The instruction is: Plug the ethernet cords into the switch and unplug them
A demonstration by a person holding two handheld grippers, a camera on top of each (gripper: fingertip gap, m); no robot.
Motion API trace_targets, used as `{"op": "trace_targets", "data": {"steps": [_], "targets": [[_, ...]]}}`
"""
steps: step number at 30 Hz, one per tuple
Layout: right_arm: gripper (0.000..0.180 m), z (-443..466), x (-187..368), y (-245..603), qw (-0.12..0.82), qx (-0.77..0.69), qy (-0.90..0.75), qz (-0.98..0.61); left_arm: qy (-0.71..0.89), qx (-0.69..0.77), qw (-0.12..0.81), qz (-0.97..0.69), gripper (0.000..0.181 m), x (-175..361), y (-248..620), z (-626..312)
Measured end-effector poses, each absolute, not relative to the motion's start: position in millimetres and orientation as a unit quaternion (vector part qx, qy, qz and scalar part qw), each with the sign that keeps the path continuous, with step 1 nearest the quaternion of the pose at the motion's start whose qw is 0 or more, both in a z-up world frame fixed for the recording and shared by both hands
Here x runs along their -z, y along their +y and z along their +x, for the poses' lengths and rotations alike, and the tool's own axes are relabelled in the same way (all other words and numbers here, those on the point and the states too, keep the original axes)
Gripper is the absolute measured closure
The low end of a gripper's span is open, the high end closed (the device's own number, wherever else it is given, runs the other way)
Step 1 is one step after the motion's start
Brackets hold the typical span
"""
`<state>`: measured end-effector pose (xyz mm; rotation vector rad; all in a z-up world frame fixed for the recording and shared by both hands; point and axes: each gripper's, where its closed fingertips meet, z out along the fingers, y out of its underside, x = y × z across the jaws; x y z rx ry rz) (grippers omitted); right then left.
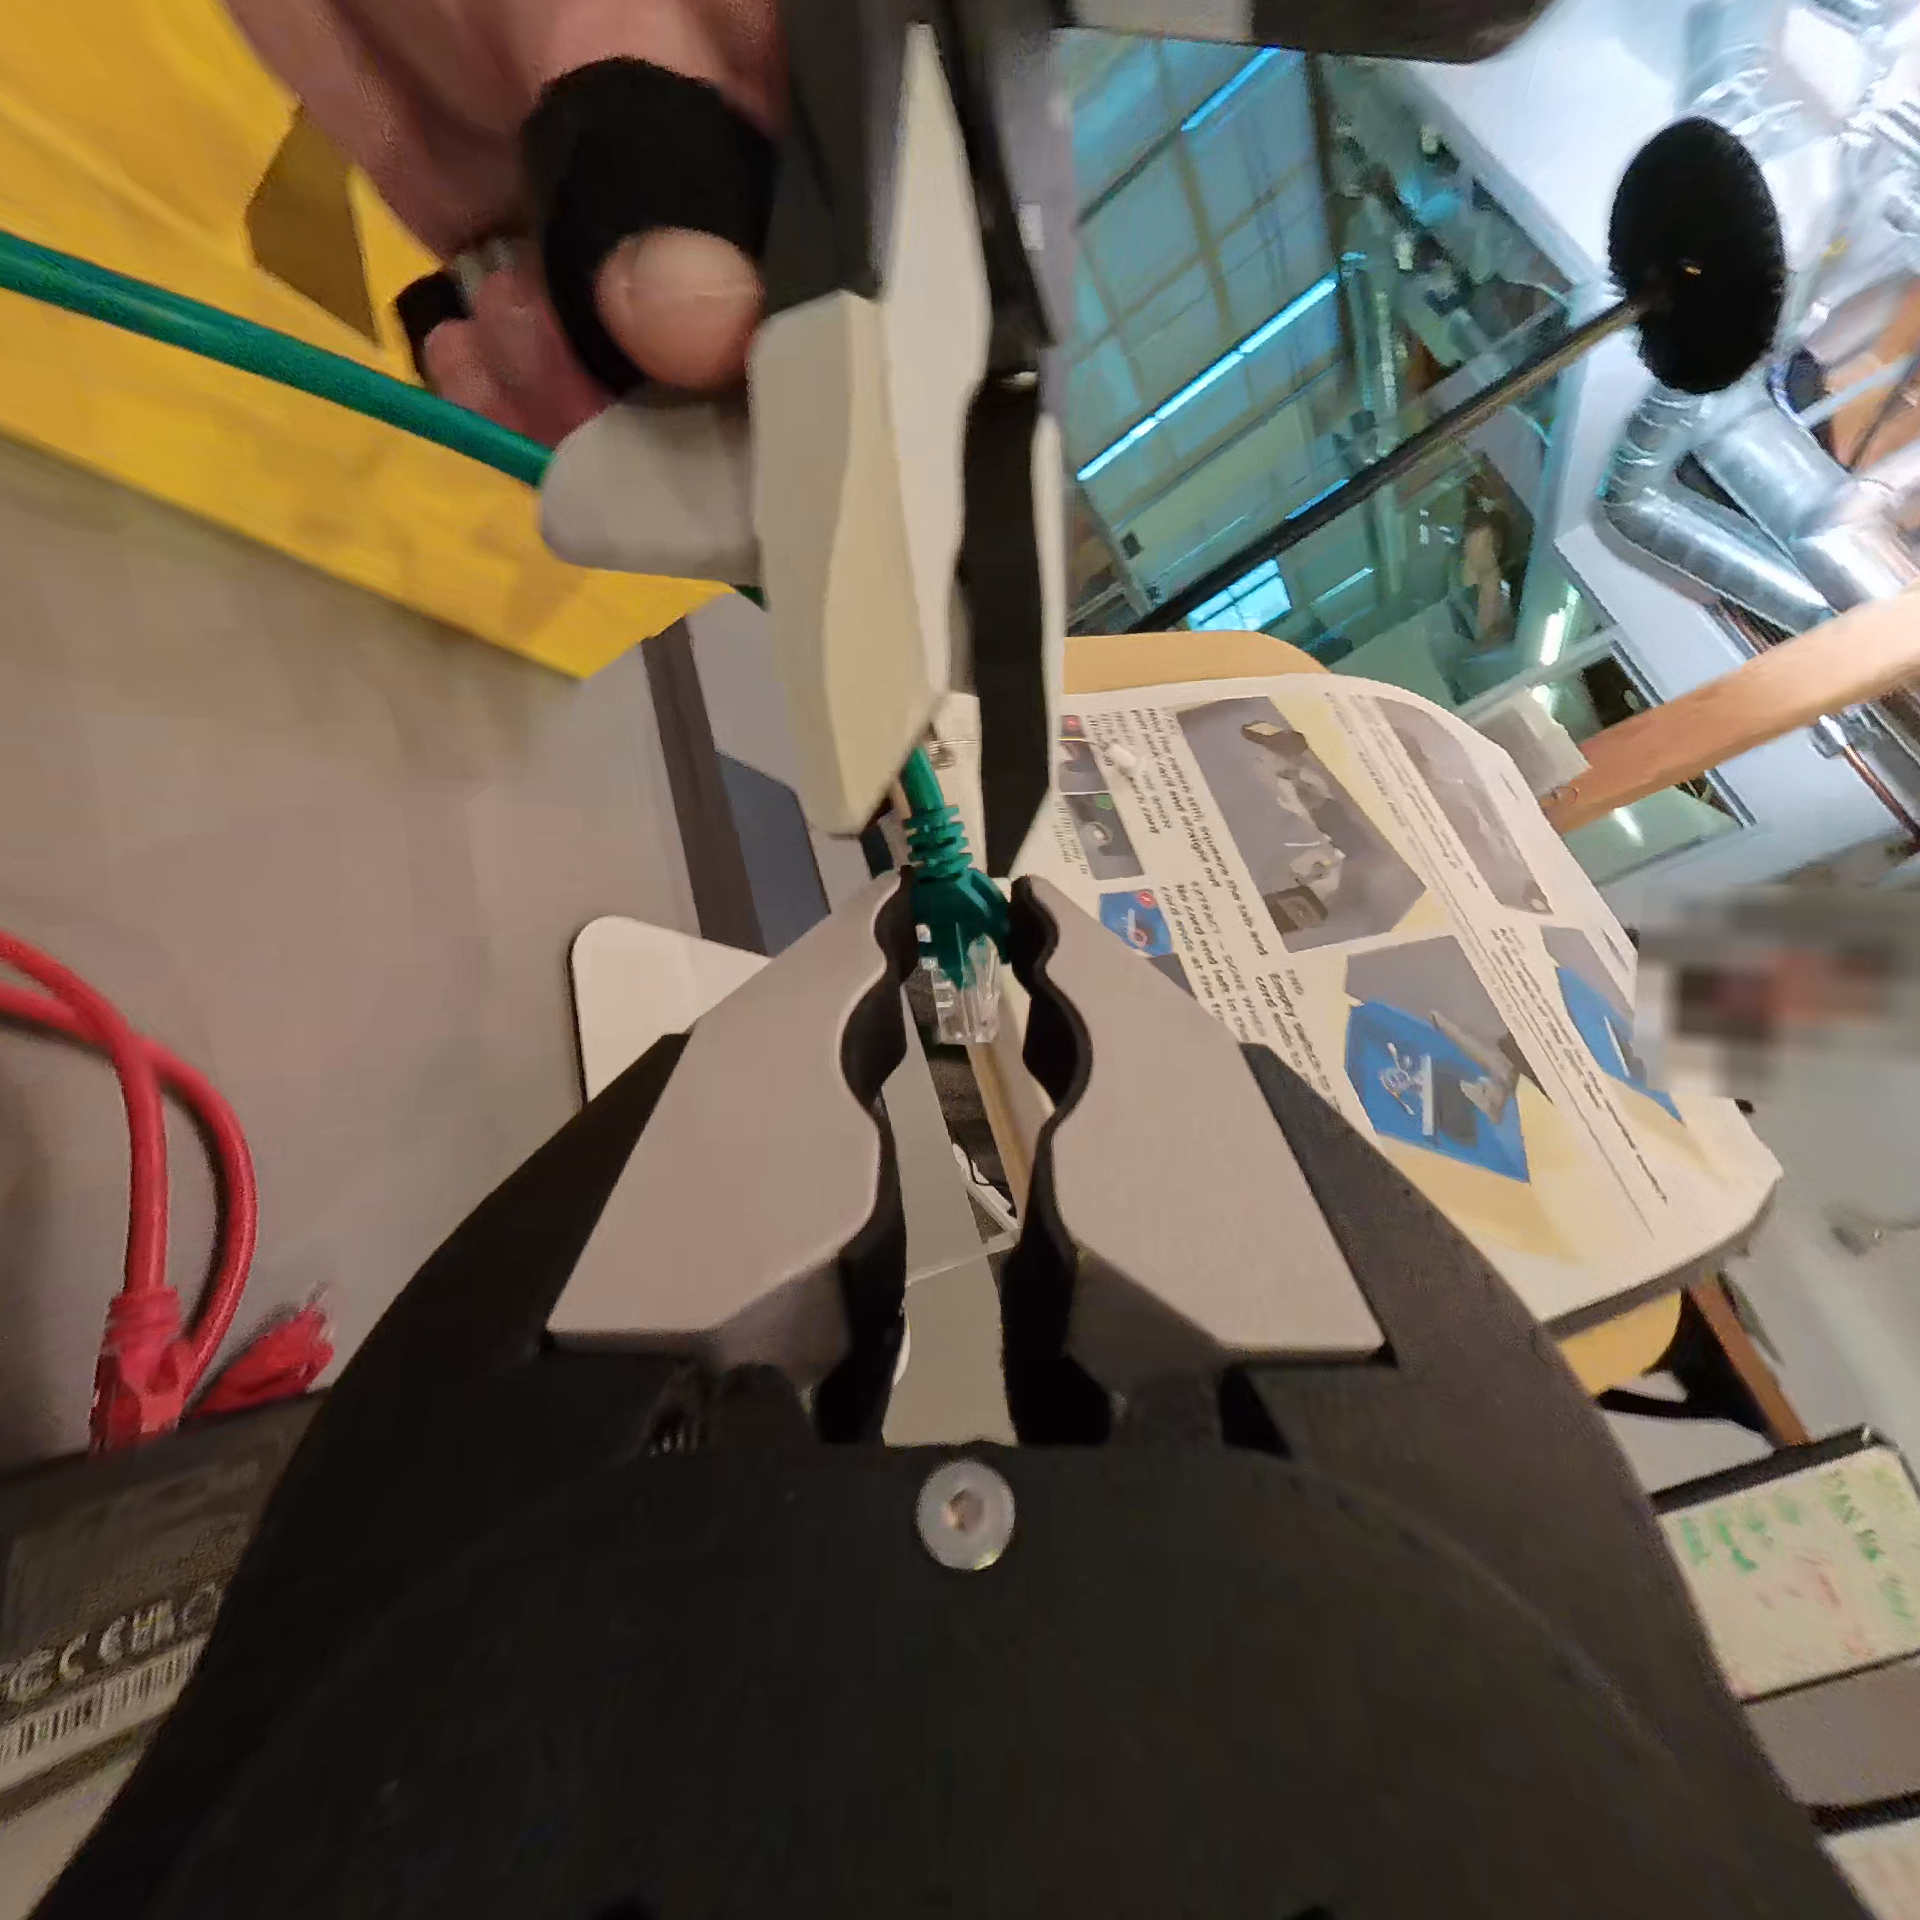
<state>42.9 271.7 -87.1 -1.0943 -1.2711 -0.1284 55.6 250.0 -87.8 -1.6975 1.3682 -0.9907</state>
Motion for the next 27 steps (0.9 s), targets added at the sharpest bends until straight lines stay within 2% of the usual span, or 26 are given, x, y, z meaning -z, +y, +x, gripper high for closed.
{"op": "trace_targets", "data": {"steps": [5,9,12,17,23,27], "targets": [[0.165,51.0,73.5,279.2,0.699,0.060,-0.511,-0.496,0.482,0.424,0.413,-0.646,0.105,75.6,257.5,53.1],[0.165,43.1,72.3,279.0,0.701,0.075,-0.503,-0.500,0.475,0.397,0.453,-0.641,0.116,76.2,261.1,57.0],[0.165,37.4,71.2,278.1,0.704,0.069,-0.494,-0.505,0.464,0.396,0.483,-0.628,0.139,74.0,260.9,58.1],[0.165,35.8,72.0,282.3,0.708,0.076,-0.473,-0.519,0.455,0.403,0.500,-0.617,0.165,72.9,257.1,57.6],[0.164,31.9,68.8,280.6,0.716,0.072,-0.467,-0.514,0.446,0.397,0.506,-0.622,0.168,70.8,256.4,54.3],[0.151,40.4,62.0,279.8,0.721,0.093,-0.472,-0.499,0.376,0.464,0.496,-0.631,0.168,57.6,263.5,44.1]]}}
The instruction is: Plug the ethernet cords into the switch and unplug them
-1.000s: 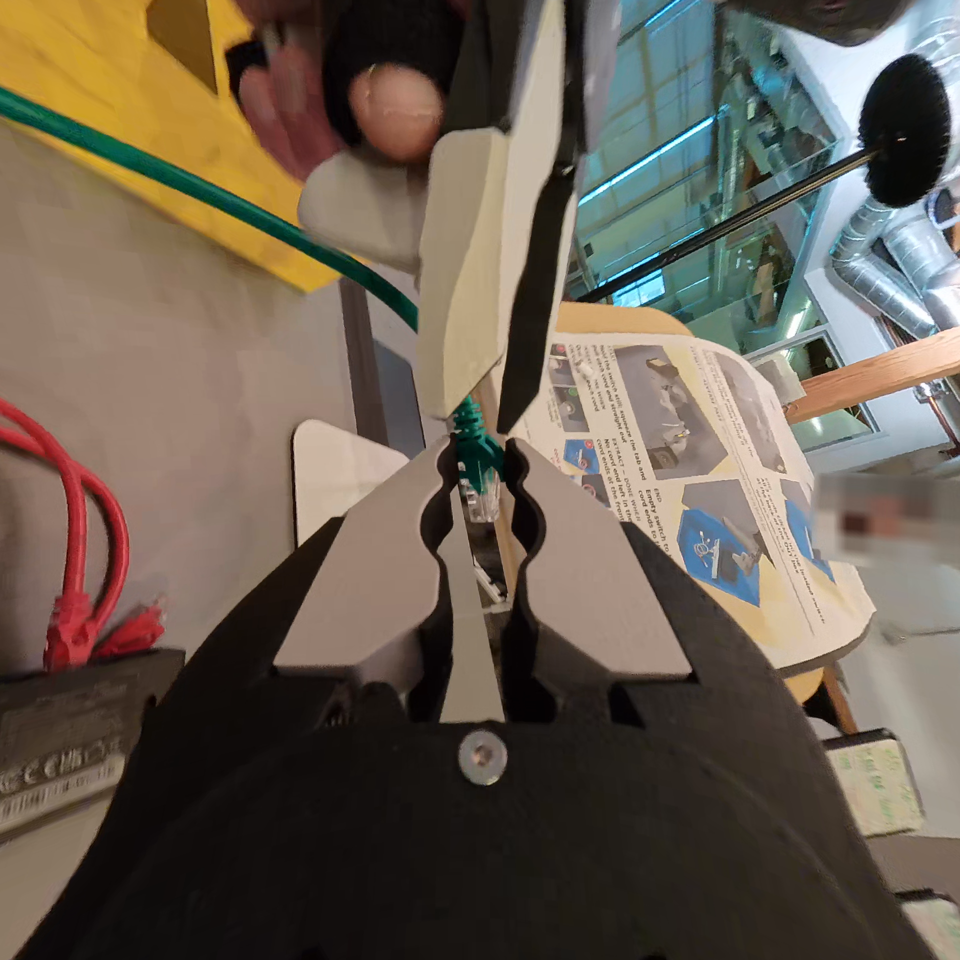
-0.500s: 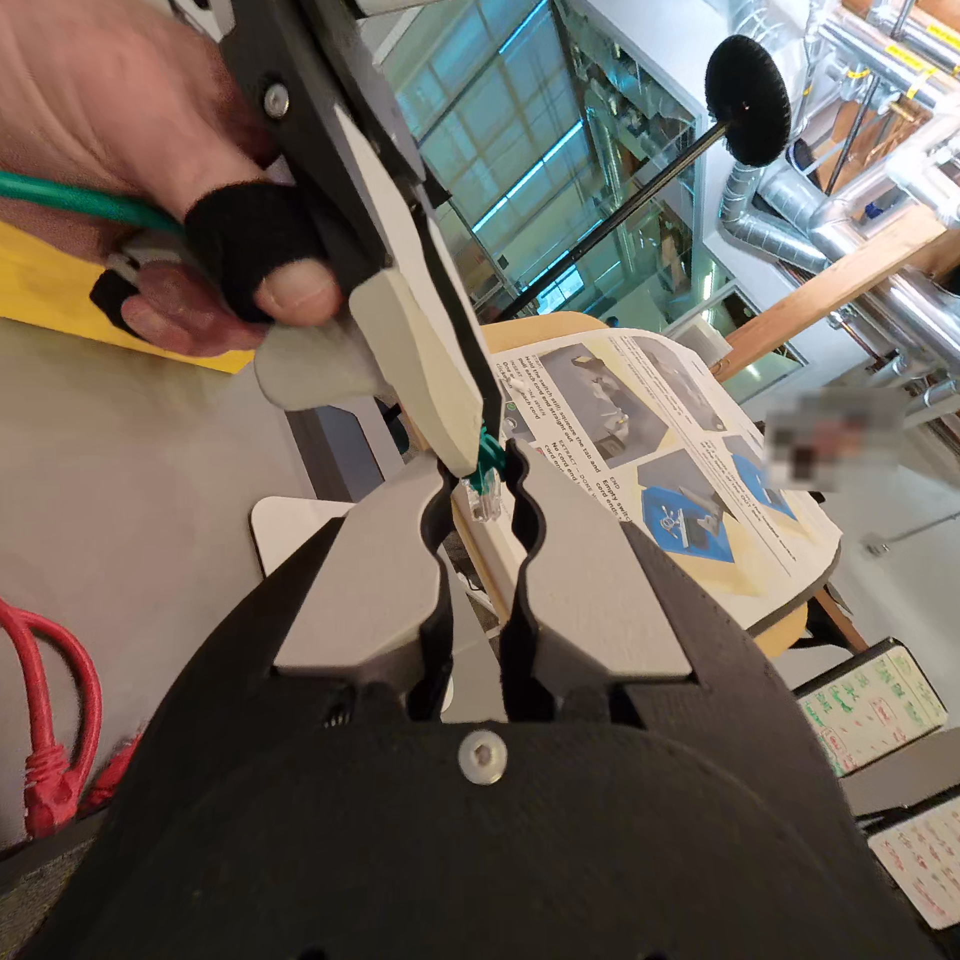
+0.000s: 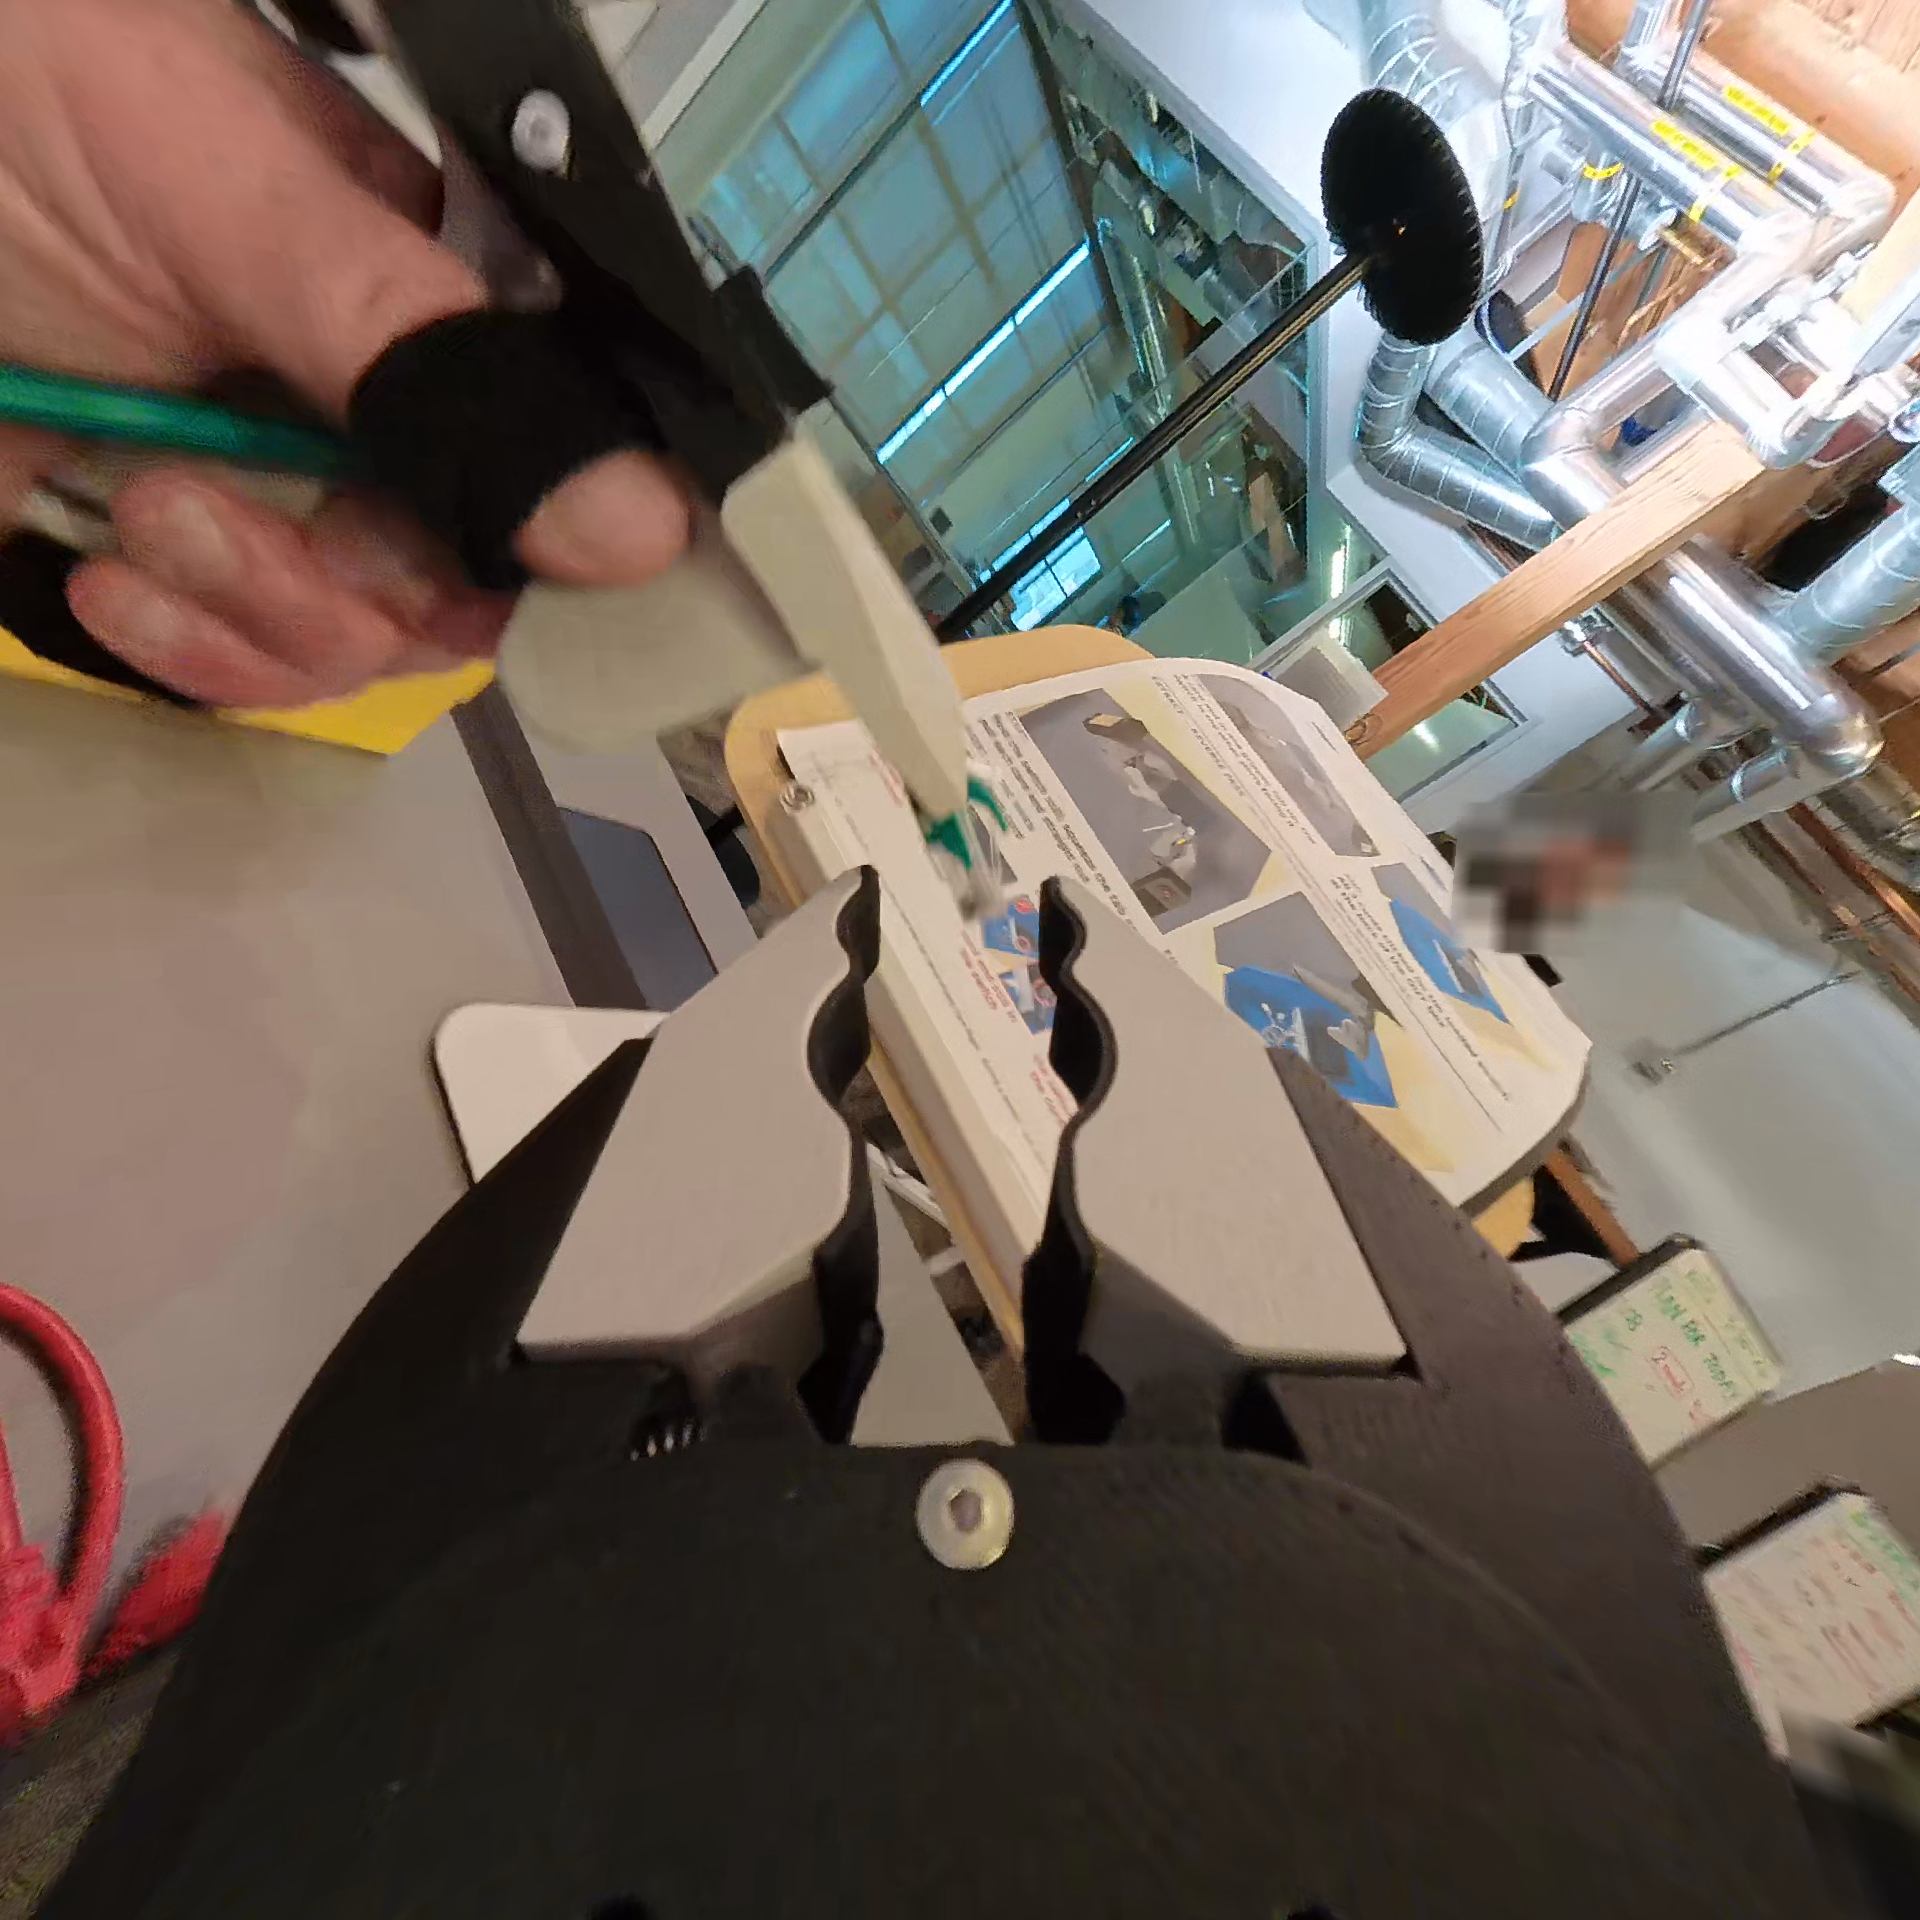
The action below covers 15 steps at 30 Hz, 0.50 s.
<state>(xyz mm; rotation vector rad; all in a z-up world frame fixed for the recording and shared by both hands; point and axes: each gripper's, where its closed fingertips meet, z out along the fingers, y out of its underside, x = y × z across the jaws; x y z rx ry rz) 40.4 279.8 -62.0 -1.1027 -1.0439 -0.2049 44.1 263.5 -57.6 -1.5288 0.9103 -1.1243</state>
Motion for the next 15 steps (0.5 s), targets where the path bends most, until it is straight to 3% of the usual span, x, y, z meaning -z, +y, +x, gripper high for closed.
{"op": "trace_targets", "data": {"steps": [7,15], "targets": [[0.165,38.2,65.3,278.2,0.699,0.176,-0.507,-0.474,0.325,0.547,0.422,-0.646,0.168,67.6,263.1,44.3],[0.170,31.9,69.3,275.8,0.697,0.147,-0.513,-0.479,0.346,0.555,0.425,-0.626,0.168,68.8,259.2,39.0]]}}
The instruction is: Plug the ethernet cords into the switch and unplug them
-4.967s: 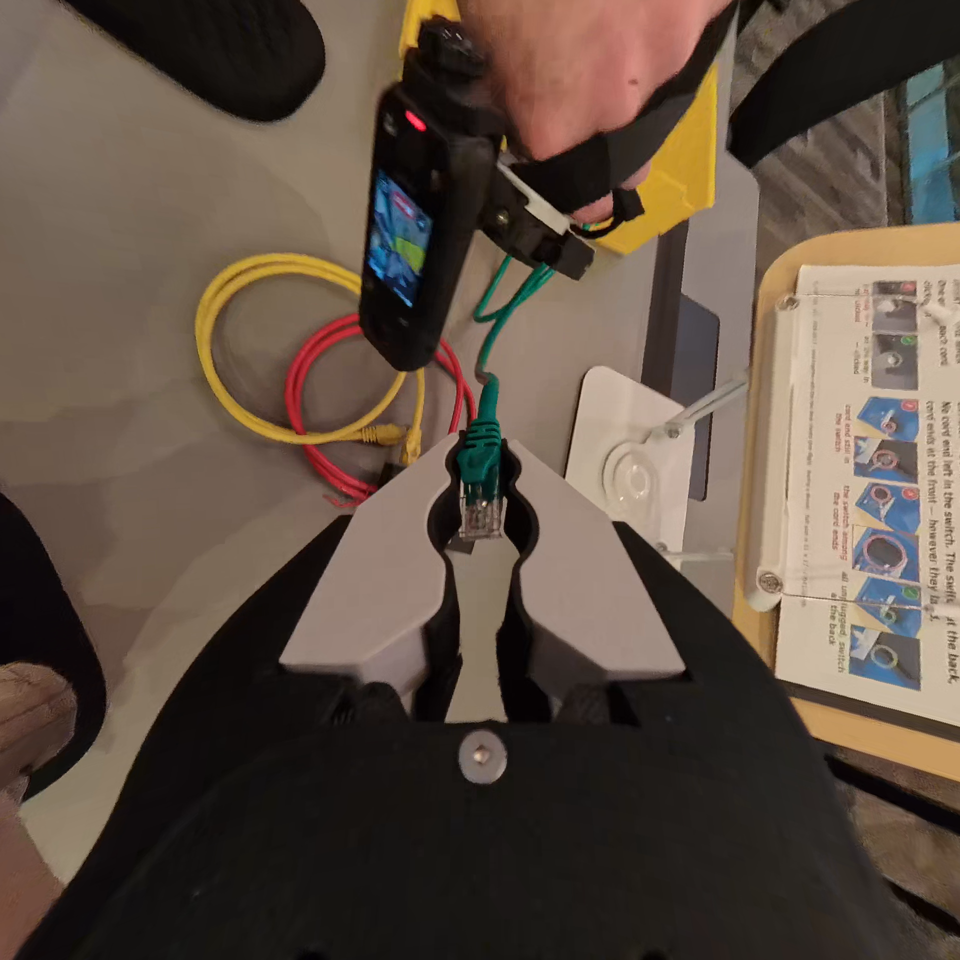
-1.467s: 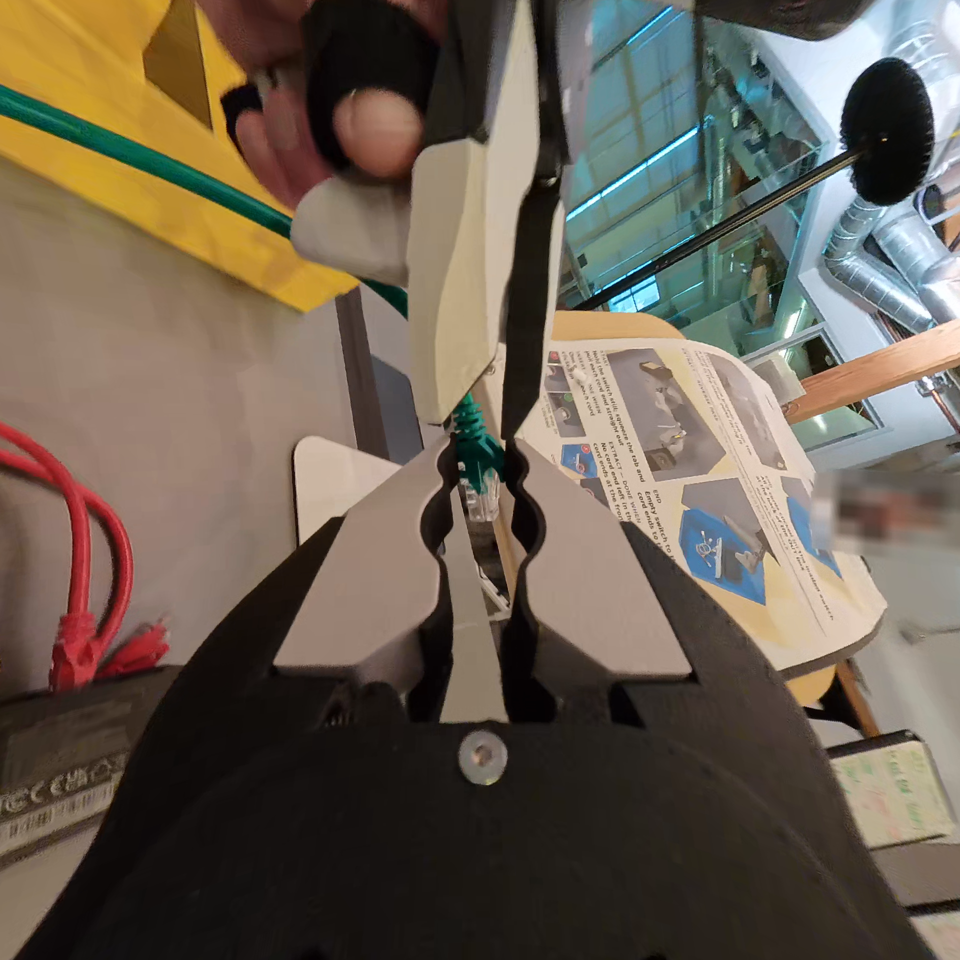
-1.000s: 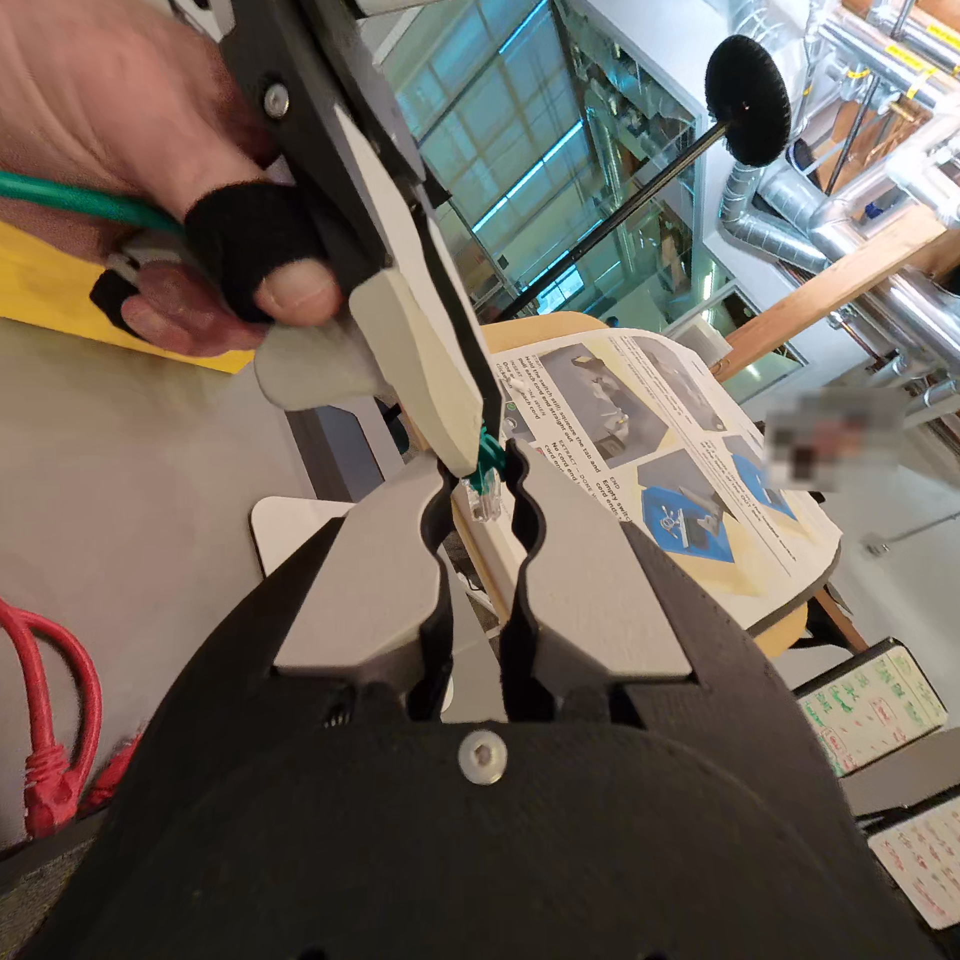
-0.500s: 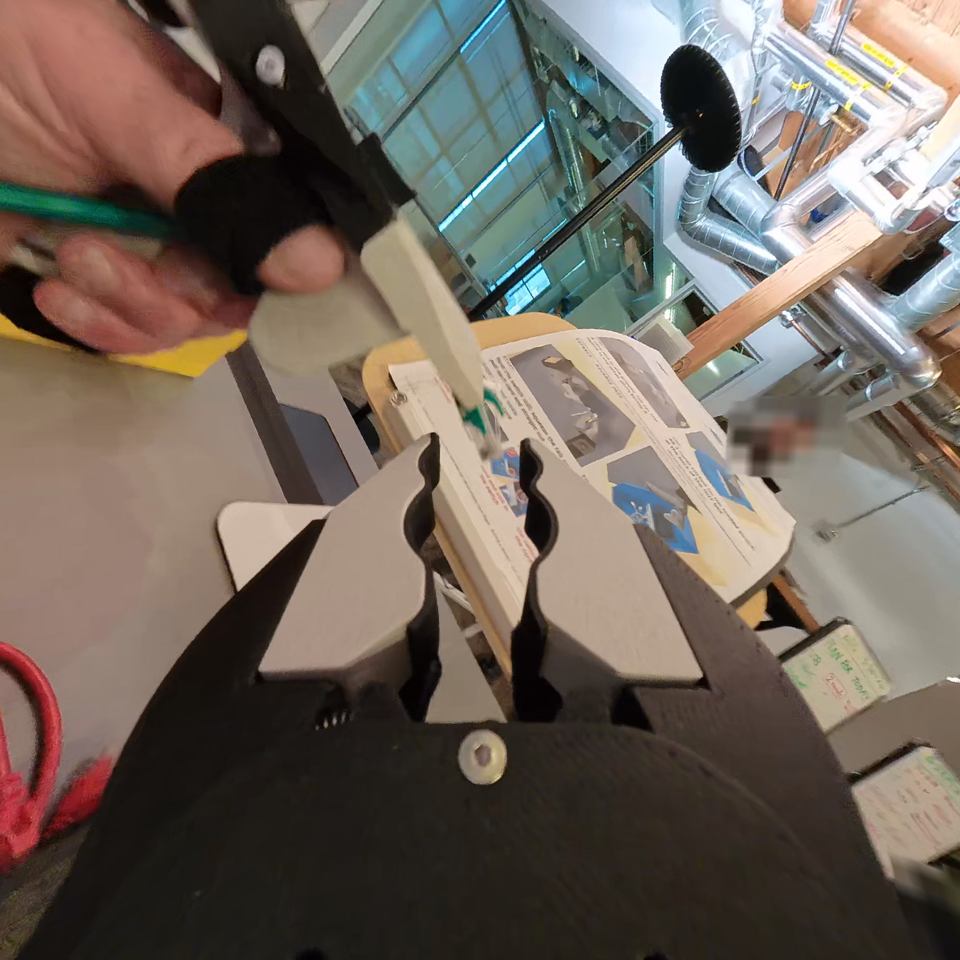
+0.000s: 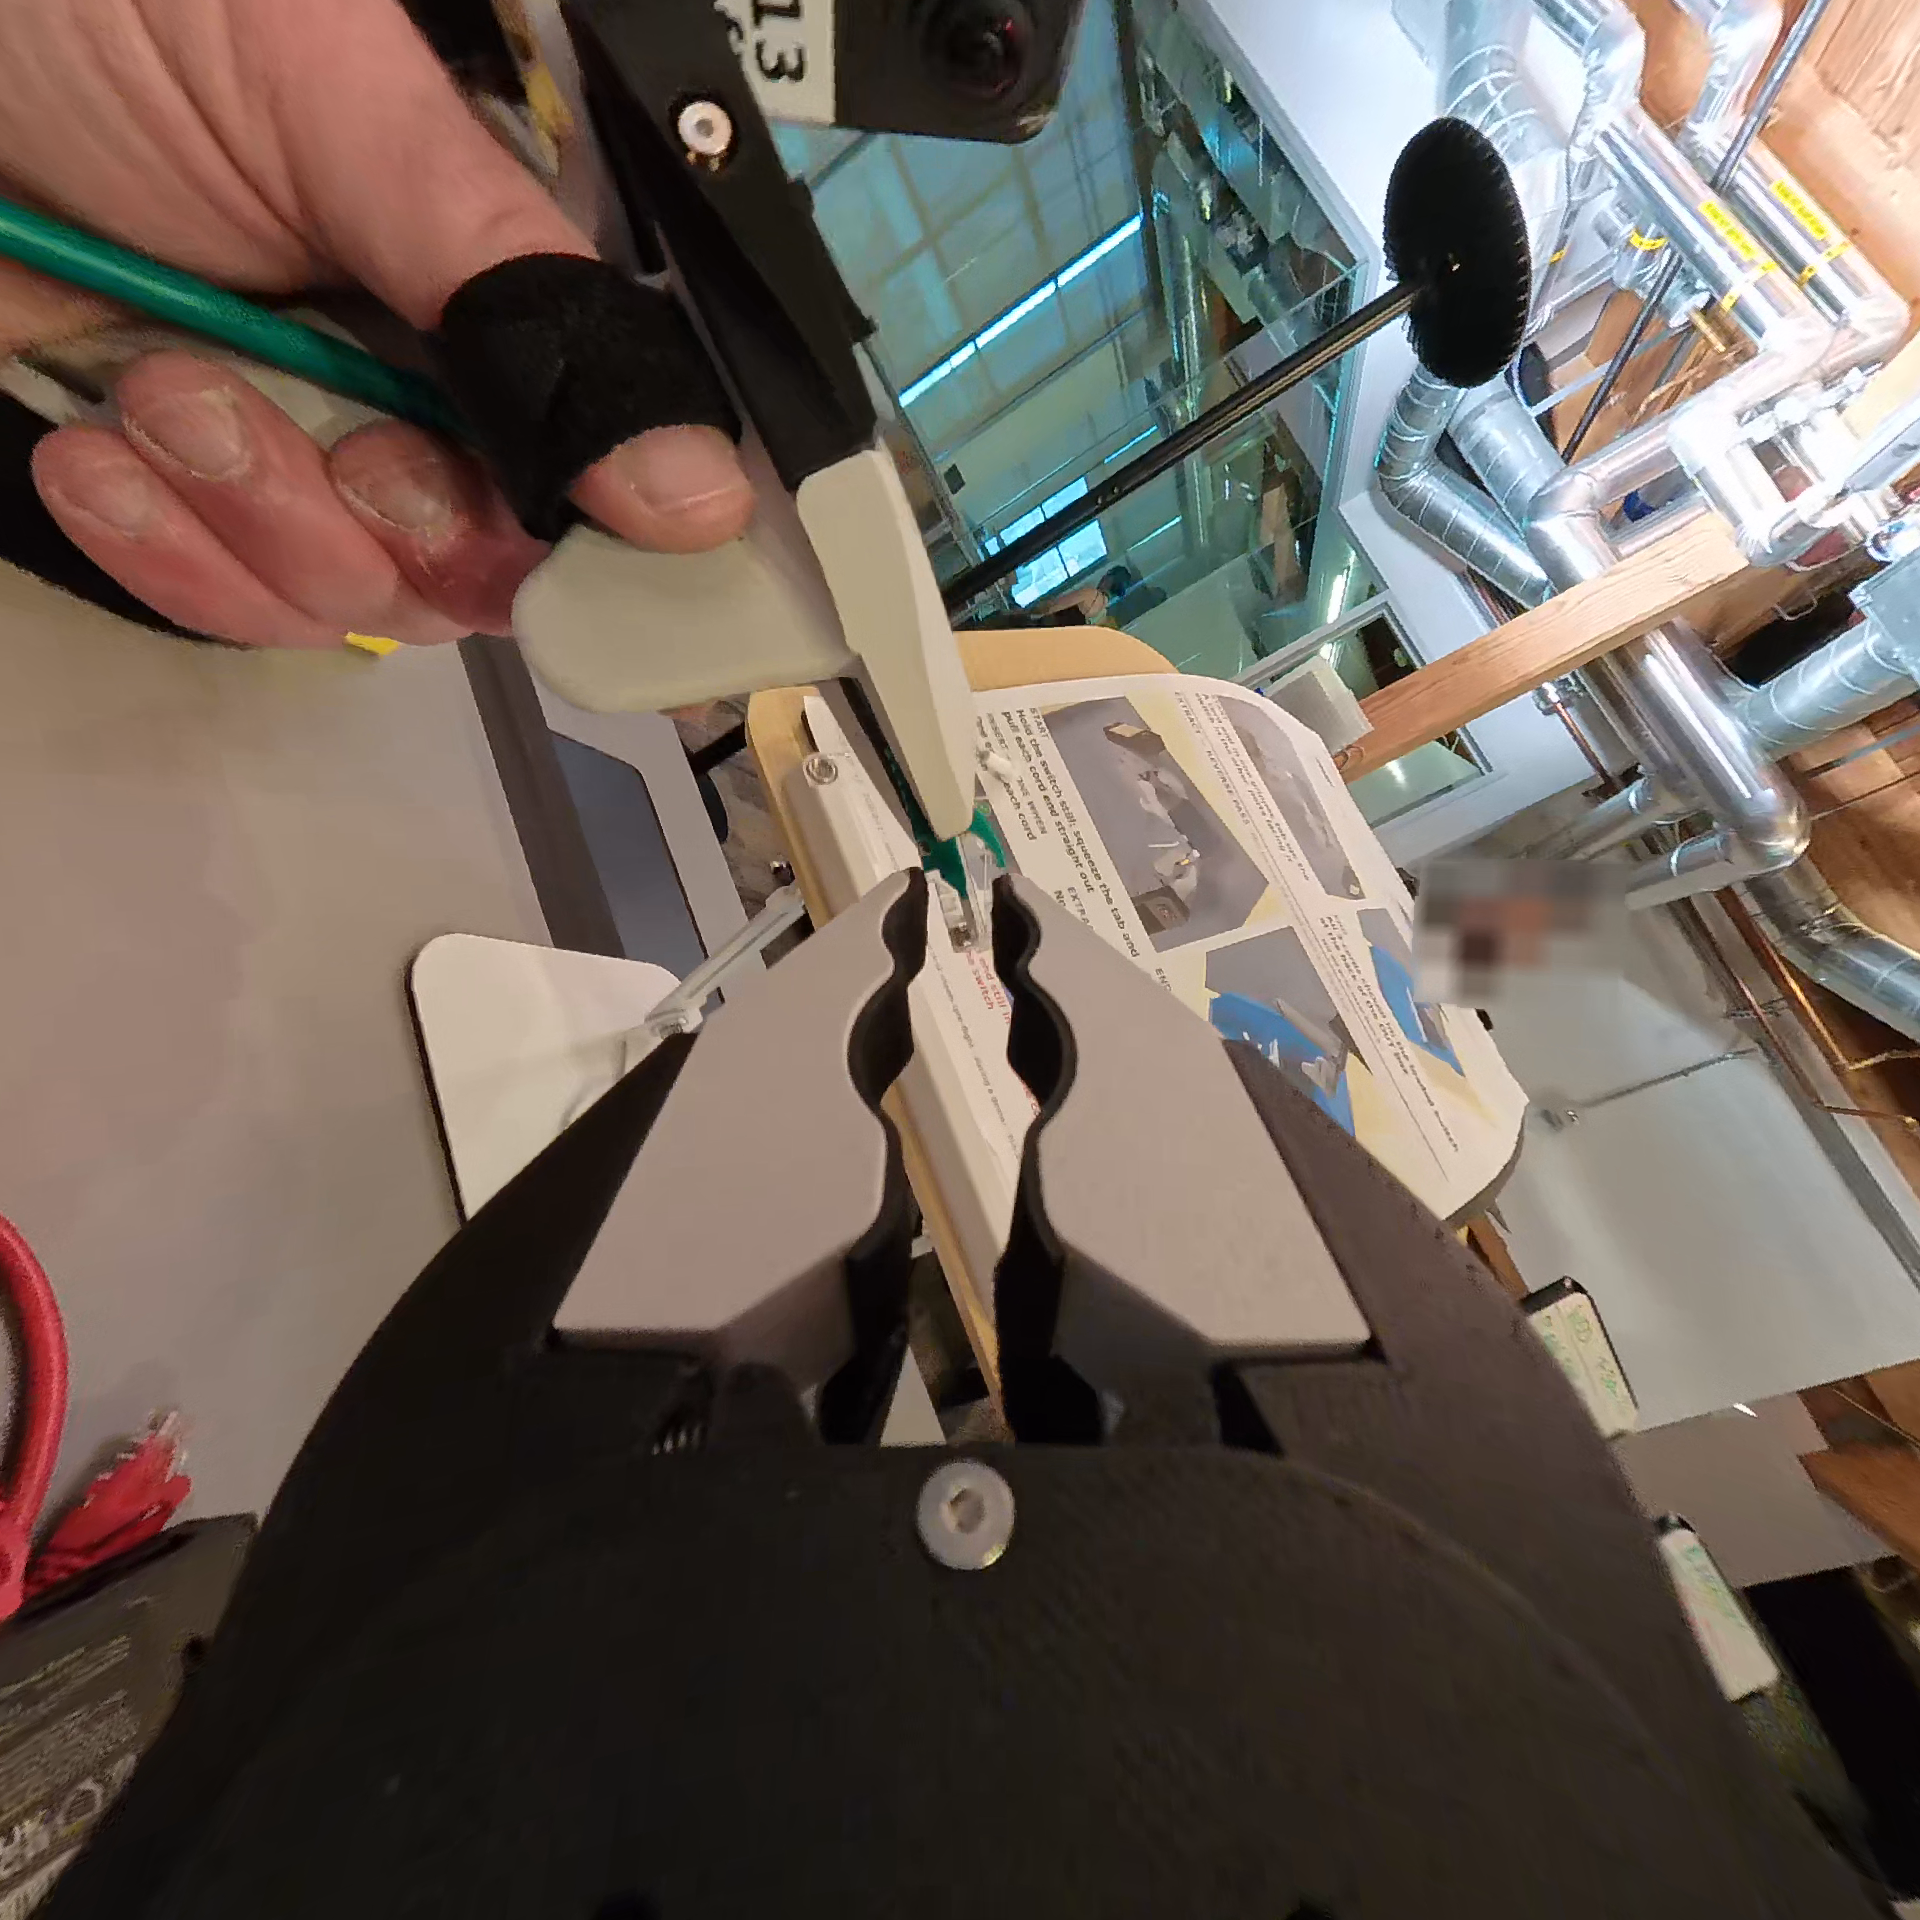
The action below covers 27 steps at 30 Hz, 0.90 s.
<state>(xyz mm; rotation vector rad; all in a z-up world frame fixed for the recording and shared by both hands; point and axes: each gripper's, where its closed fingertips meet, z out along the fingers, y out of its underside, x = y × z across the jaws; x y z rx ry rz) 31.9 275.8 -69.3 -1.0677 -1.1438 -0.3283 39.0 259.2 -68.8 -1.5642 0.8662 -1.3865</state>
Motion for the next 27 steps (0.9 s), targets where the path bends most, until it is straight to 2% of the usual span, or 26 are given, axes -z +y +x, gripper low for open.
{"op": "trace_targets", "data": {"steps": [4,8,12,19,27], "targets": [[0.170,28.1,66.8,274.0,0.701,0.138,-0.504,-0.484,0.343,0.585,0.420,-0.604,0.160,63.7,255.8,33.5],[0.170,23.1,64.2,271.7,0.707,0.133,-0.493,-0.489,0.356,0.561,0.439,-0.604,0.145,62.9,256.0,30.4],[0.170,22.6,58.3,269.6,0.714,0.120,-0.476,-0.500,0.387,0.527,0.452,-0.606,0.139,66.4,249.3,37.6],[0.170,26.1,53.7,269.0,0.712,0.137,-0.471,-0.503,0.366,0.512,0.507,-0.589,0.168,53.6,253.2,31.2],[0.170,28.3,51.9,268.7,0.712,0.138,-0.467,-0.506,0.360,0.499,0.534,-0.580,0.168,51.3,254.5,32.0]]}}
